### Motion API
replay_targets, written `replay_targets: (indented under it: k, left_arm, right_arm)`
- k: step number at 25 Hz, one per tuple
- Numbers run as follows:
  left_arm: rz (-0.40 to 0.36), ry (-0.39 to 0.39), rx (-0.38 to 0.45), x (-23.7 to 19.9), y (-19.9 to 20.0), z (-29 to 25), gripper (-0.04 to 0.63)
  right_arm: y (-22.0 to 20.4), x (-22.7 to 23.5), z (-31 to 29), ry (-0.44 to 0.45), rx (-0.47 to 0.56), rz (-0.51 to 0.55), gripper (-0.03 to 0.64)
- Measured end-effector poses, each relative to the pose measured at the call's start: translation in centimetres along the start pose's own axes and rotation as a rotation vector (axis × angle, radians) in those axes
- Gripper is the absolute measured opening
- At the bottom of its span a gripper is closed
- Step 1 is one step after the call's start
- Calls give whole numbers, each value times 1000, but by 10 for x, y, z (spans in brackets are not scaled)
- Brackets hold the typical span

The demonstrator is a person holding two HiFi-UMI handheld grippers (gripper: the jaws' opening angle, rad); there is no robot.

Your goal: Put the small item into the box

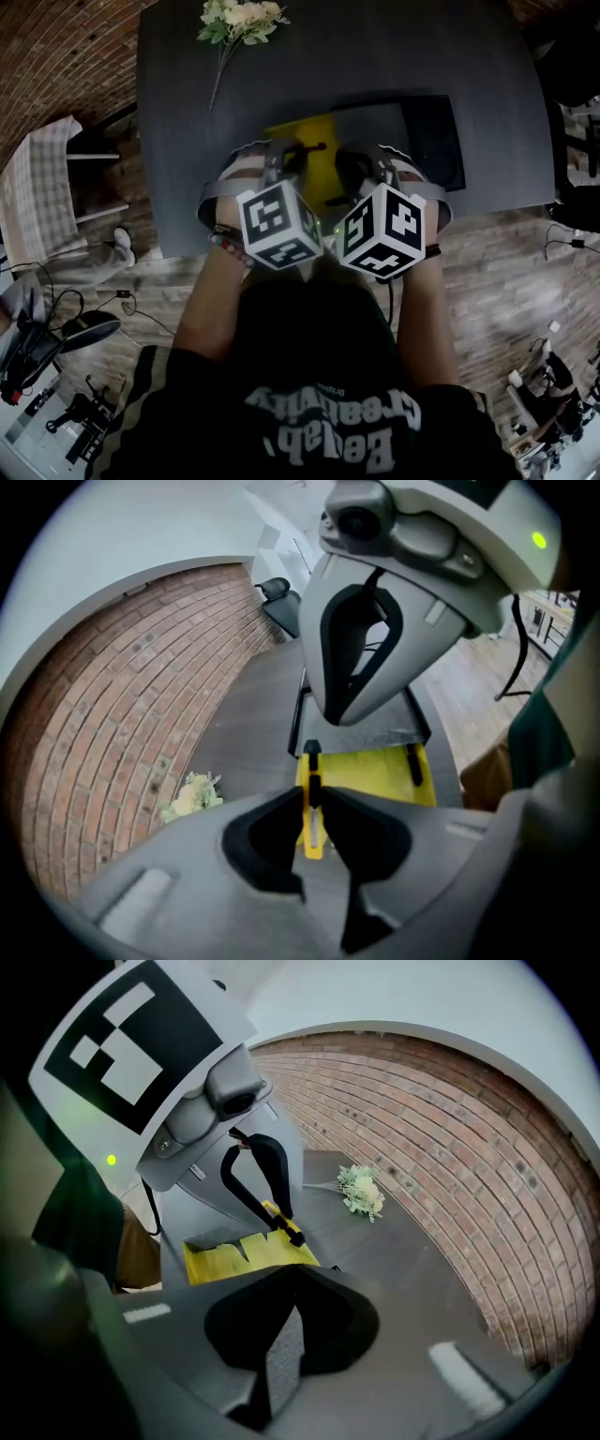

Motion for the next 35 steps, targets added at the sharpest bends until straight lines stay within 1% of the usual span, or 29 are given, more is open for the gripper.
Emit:
replay_targets:
  k: [14,21,28,35]
  left_arm:
    - [7,-85,-44,13,-33,-34,67]
    - [9,-113,-51,18,-37,-48,67]
    - [7,-144,-54,27,-37,-60,67]
    - [5,-156,-71,31,-38,-70,68]
  right_arm:
    - [-4,-19,-36,56,-18,-30,6]
    - [-11,-28,-48,87,-38,-44,6]
    - [-21,-32,-52,100,-49,-52,6]
    - [-26,-35,-56,118,-45,-51,6]
Point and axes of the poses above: the fingertips, and each gripper's own axes: z backward along the fingers, x to its right, y out of its top, the point moved 7 cm from there along z, backward along the fingers, and after that the axes turned 14 degrees about z, right-handed, at the moved point
